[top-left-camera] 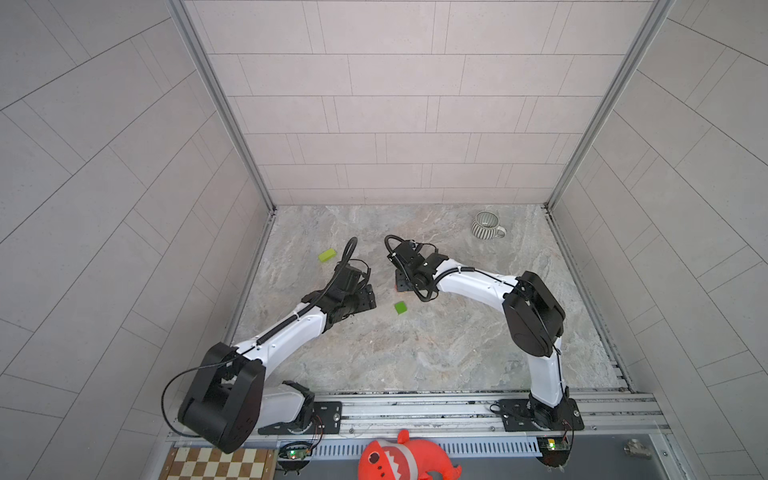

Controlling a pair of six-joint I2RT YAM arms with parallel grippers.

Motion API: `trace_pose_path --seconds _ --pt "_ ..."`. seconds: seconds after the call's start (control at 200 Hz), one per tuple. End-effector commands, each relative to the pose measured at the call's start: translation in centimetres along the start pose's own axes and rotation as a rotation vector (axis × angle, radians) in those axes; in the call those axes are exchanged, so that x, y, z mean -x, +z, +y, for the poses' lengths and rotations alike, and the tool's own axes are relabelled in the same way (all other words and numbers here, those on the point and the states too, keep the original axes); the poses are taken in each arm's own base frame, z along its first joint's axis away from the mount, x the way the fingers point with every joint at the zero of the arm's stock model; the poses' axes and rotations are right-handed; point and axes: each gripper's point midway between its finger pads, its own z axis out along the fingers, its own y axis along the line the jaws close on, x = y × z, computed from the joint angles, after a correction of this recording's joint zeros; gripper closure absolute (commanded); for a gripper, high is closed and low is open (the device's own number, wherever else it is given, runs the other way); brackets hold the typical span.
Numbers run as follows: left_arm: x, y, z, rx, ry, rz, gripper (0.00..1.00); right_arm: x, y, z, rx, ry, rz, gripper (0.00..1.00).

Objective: Build the wood block tower

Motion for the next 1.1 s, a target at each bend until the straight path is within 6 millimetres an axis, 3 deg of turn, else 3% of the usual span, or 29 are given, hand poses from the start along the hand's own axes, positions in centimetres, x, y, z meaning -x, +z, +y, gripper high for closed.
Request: trace_pose_path --seconds 0.0,0.125,0.24,0.365,0.48,0.736,1.096 --pt "-1.2 -0.6 1.4 0.040 -0.011 0.018 0.10 -0.1 -2.2 0.2 0.031 -0.059 -0.032 0.42" --pt "-1.9 -1.0 1.8 0.036 -0.029 0.022 0.09 -1.7 -3.0 0.4 0.060 -0.103 -0.014 0.43" --pt "-2.4 -1.2 2.1 0.033 -0.039 0.026 0.09 -3.4 -3.4 1.0 0.112 -0.139 0.016 0.52" --pt "-3.3 -1.1 2.8 0.046 -0.050 0.041 0.09 -5.0 -3.6 1.7 0.097 -0.231 0.032 0.45" --pt "-3.8 -1.0 3.1 0.047 -0.059 0.043 0.09 -6.3 -2.9 2.4 0.087 -0.293 0.065 0.43" --pt "-4.6 -0.8 3.9 0.066 -0.070 0.051 0.09 -8.6 -0.9 3.1 0.098 -0.354 0.152 0.50" --pt "-4.6 -0.3 4.0 0.065 -0.079 0.043 0.09 -9.6 1.2 3.2 0.076 -0.372 0.198 0.52"
